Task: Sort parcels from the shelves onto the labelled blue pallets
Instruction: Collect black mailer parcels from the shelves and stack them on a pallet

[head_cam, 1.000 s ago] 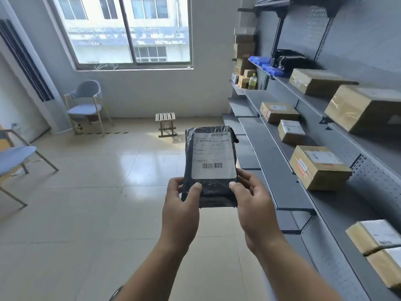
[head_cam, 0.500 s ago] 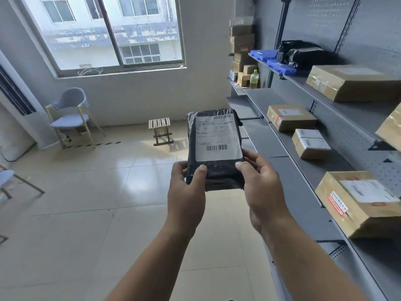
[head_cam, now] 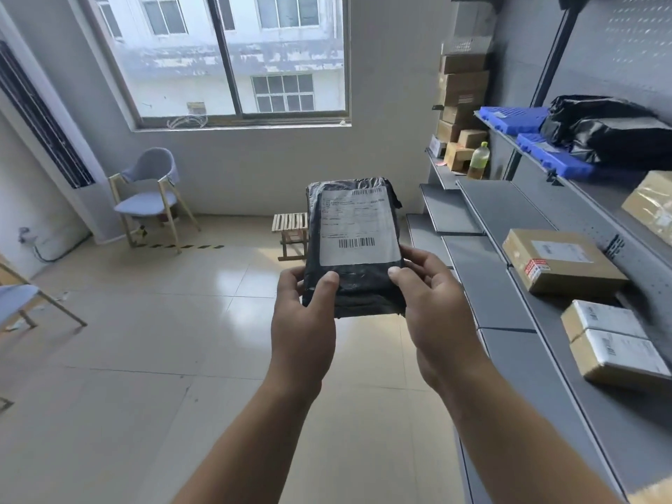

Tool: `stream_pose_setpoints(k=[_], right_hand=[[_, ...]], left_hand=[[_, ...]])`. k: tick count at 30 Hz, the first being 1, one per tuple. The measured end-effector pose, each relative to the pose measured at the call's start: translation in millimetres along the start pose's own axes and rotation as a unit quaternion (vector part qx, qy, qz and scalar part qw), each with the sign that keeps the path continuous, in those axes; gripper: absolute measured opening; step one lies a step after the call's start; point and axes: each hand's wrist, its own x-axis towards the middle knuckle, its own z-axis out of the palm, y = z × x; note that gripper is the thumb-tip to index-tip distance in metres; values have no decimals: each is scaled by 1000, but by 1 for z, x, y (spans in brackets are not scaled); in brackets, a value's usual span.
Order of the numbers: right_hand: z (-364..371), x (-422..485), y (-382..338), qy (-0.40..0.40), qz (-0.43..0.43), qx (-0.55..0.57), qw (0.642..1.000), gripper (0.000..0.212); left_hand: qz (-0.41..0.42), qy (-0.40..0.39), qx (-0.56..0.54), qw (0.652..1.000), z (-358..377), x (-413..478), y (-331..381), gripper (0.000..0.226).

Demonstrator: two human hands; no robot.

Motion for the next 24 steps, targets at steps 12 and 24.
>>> stream_pose_setpoints(k=[12,24], right_hand=[[31,224,-13,84,-44,-36,995,30],[-45,378,-26,188,-98,-74,975,32]], left_hand=[[13,-100,-48,994,112,235,-14,22],[6,-230,-66,971,281,357,-25,30]])
